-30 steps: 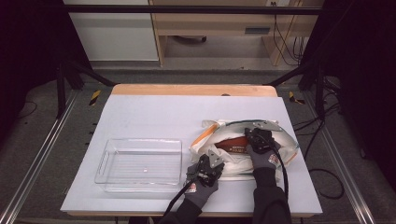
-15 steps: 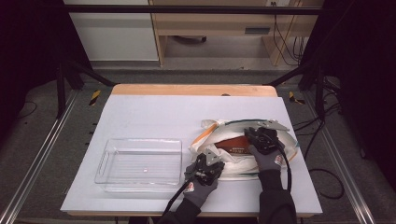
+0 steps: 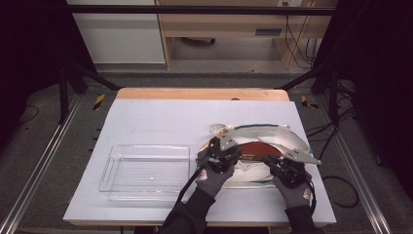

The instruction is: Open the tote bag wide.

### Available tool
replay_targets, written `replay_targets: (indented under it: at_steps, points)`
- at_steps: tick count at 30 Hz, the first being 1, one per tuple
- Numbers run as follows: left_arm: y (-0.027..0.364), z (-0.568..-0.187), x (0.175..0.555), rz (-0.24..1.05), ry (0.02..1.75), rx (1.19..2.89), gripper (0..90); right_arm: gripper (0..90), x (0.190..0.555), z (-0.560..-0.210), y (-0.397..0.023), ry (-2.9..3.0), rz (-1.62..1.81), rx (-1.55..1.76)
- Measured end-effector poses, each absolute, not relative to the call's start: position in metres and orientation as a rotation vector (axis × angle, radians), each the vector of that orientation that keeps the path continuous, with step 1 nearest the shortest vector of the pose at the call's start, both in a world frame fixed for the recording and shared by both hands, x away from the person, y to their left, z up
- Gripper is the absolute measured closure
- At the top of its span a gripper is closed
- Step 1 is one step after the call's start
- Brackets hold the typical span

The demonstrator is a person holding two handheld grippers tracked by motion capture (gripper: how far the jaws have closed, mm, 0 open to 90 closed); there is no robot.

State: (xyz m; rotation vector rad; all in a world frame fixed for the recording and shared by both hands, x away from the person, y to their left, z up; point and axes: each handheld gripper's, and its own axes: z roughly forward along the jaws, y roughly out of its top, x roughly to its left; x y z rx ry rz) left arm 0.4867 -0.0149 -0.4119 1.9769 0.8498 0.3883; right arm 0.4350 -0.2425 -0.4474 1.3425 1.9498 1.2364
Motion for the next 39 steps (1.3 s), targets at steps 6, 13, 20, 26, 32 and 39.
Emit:
replay_targets:
  at_steps: [6,13,20,26,32,39]
  points:
    - [-0.017,-0.424,0.509,0.453,0.895,2.008,85.2,78.1,0.433,-0.461,-0.229,2.018,1.221,1.311]
    - [-0.021,-0.429,0.521,0.520,0.941,2.000,86.7,81.9,0.440,-0.478,-0.212,2.100,1.187,1.262]
    - [-0.020,-0.431,0.537,0.523,0.994,2.004,88.0,87.6,0.439,-0.486,-0.211,2.150,1.116,1.294]
    - [-0.019,-0.439,0.547,0.543,1.016,1.991,89.7,90.0,0.439,-0.486,-0.212,2.176,1.124,1.328]
    - [-0.020,-0.449,0.556,0.571,1.045,1.978,89.8,90.0,0.437,-0.486,-0.212,2.192,1.120,1.326]
    - [-0.018,-0.456,0.563,0.548,1.062,1.965,89.8,90.0,0.436,-0.486,-0.211,2.200,1.115,1.319]
